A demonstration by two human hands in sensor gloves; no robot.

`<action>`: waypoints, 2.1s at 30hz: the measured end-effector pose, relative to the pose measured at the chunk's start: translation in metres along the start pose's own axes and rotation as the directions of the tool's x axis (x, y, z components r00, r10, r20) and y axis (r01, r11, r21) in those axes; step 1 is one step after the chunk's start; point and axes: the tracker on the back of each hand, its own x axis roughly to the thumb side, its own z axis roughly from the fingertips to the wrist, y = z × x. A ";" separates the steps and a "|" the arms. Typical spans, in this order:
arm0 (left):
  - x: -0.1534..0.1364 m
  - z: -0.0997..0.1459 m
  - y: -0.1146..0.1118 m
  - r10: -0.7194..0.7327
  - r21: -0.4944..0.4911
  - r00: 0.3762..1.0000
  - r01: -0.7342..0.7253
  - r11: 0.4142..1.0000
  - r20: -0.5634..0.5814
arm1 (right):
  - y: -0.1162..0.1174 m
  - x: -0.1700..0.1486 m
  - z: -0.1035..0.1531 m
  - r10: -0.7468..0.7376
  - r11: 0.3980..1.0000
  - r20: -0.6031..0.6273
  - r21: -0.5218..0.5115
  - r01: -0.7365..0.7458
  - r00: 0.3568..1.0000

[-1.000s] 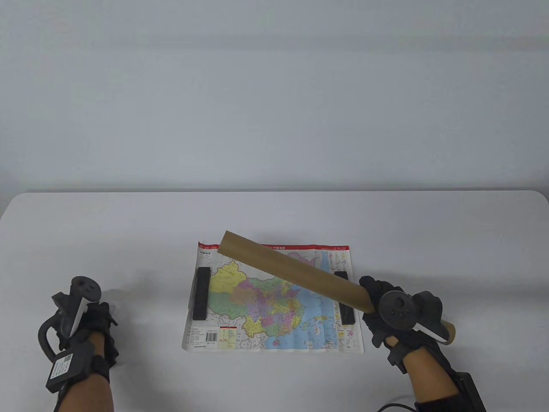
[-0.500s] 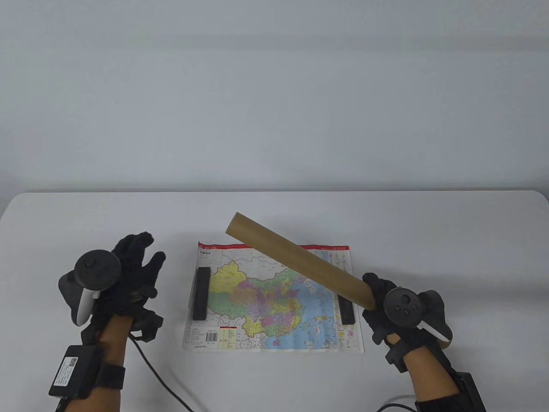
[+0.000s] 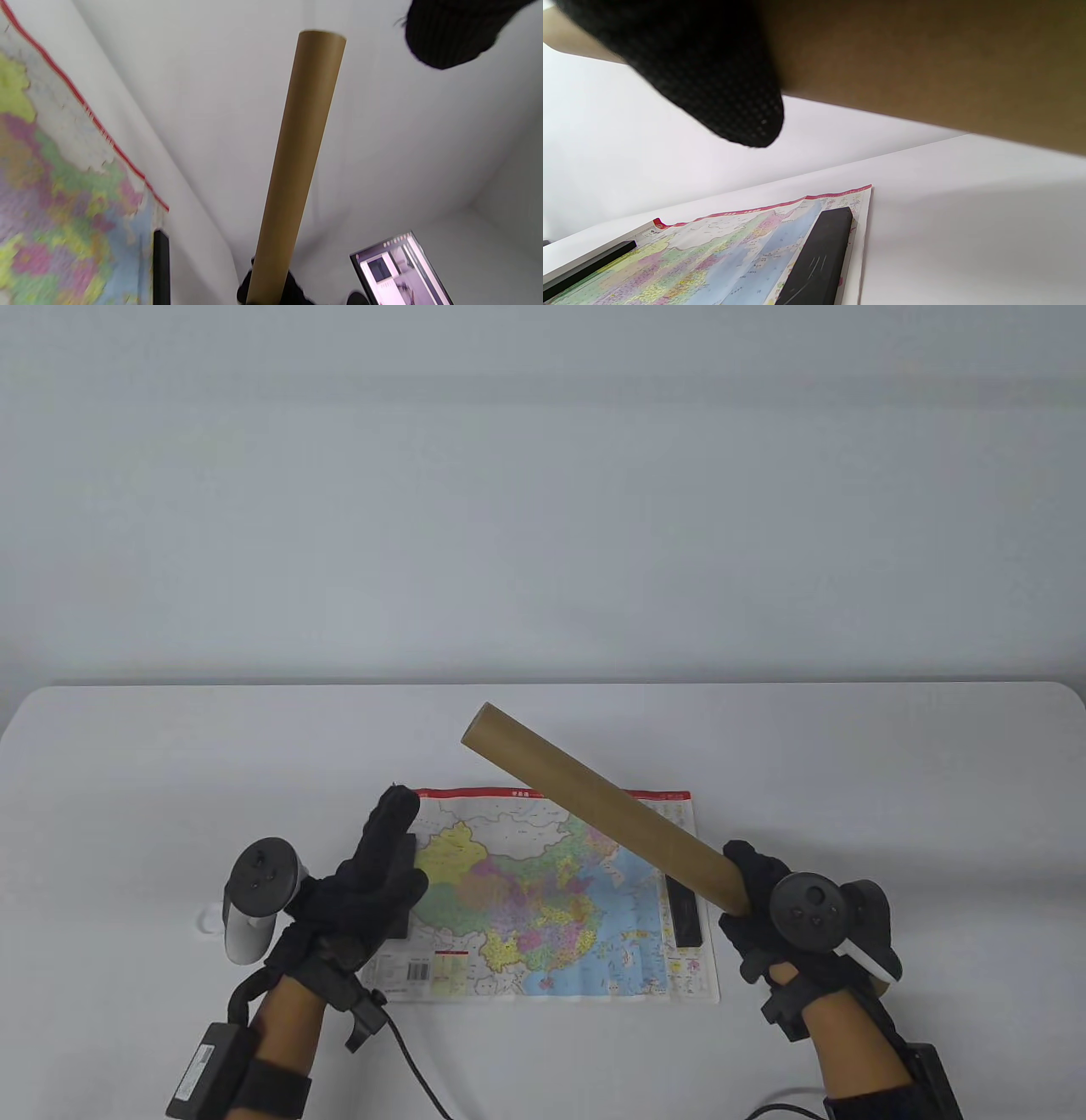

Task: Roll up map and store in mailing tube

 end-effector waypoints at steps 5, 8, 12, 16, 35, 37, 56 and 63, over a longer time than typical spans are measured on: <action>-0.012 0.002 -0.003 0.012 -0.095 0.999 -0.016 0.995 -0.042 | 0.003 -0.006 -0.002 -0.024 1.000 -0.035 0.004 0.024 0.999; -0.012 0.002 -0.003 0.017 -0.104 0.999 -0.021 0.994 -0.042 | 0.000 -0.013 -0.004 -0.040 0.999 -0.095 -0.019 0.038 0.995; -0.011 0.005 -0.002 0.016 -0.106 0.999 -0.021 0.994 -0.044 | -0.009 -0.026 -0.009 -0.125 0.992 -0.219 -0.053 0.116 0.968; -0.011 0.007 -0.001 0.020 -0.095 0.999 -0.024 0.995 -0.041 | -0.019 -0.053 -0.020 -0.192 0.981 -0.403 -0.049 0.188 0.895; -0.013 0.009 -0.002 0.001 -0.082 0.998 -0.007 0.997 -0.069 | 0.020 -0.148 -0.011 0.086 0.966 -0.843 0.200 0.162 0.531; -0.014 0.008 -0.003 -0.005 -0.087 0.997 -0.002 0.996 -0.075 | 0.024 -0.148 -0.012 0.107 0.963 -0.840 0.221 0.155 0.531; -0.016 0.006 -0.009 -0.038 -0.115 0.995 0.027 0.993 -0.092 | 0.032 -0.144 -0.015 0.191 0.952 -0.795 0.294 0.090 0.575; -0.017 0.006 -0.010 -0.045 -0.120 0.994 0.032 0.992 -0.099 | 0.034 -0.145 -0.015 0.235 0.941 -0.777 0.333 0.064 0.583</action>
